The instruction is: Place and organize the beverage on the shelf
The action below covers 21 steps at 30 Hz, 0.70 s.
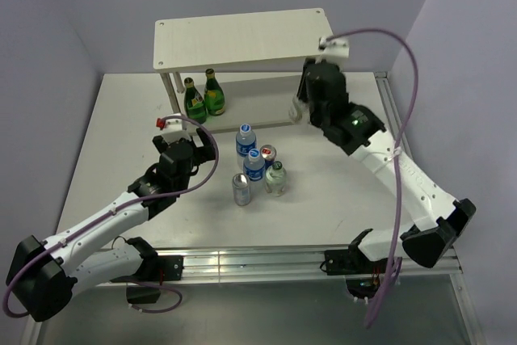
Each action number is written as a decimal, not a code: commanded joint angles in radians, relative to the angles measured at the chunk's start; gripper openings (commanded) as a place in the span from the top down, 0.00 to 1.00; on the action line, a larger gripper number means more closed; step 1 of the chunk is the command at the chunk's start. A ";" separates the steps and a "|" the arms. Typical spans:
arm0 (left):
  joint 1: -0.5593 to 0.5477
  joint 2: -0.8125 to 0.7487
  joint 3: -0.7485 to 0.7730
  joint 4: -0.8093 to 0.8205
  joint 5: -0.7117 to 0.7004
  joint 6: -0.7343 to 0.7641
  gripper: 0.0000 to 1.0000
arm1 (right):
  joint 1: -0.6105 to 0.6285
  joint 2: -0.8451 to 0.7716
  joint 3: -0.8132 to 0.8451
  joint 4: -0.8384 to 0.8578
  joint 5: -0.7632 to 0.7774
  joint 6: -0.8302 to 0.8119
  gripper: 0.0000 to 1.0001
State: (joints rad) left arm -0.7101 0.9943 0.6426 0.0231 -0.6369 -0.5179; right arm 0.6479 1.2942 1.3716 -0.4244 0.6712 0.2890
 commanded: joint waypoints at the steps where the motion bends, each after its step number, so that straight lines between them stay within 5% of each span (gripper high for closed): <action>1: 0.011 0.000 0.009 0.046 -0.001 -0.007 0.01 | -0.001 0.031 0.327 -0.017 0.064 -0.112 1.00; 12: 0.031 0.017 -0.011 0.067 0.028 -0.025 0.01 | -0.002 0.381 1.110 -0.120 0.015 -0.335 1.00; 21: 0.034 0.032 -0.050 0.095 0.063 -0.045 0.01 | -0.059 0.508 1.205 0.073 -0.062 -0.425 1.00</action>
State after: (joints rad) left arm -0.6800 1.0264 0.6064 0.0669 -0.5938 -0.5438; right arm 0.6189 1.8103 2.4863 -0.5812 0.6468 -0.0757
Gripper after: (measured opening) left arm 0.994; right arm 0.389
